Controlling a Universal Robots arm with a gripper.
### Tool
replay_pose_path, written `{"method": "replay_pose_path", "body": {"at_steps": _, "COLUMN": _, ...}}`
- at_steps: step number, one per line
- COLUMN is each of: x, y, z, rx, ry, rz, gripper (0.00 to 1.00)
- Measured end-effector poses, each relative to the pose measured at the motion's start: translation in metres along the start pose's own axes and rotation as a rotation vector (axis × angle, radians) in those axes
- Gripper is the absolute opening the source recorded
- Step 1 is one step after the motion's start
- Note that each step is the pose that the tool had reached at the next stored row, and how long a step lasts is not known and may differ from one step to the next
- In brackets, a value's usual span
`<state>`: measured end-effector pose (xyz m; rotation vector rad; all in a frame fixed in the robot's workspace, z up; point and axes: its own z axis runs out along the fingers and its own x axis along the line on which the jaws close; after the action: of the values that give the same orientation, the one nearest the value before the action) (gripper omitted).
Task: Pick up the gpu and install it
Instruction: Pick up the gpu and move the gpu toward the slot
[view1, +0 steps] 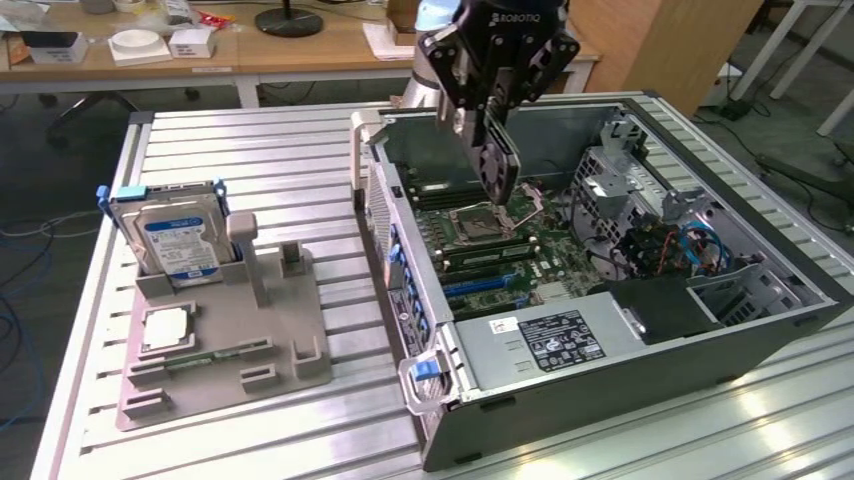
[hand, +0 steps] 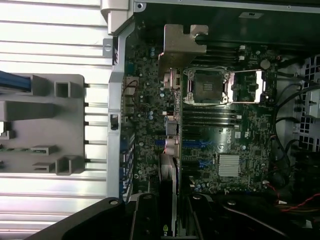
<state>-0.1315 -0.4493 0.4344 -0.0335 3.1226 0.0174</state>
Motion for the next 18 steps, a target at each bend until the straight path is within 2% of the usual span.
{"method": "replay_pose_path", "body": {"at_steps": 18, "x": -0.025, "y": -0.0005, "z": 0.0006, "rx": 0.0, "ry": 0.0, "rz": 0.0, "gripper": 0.26}}
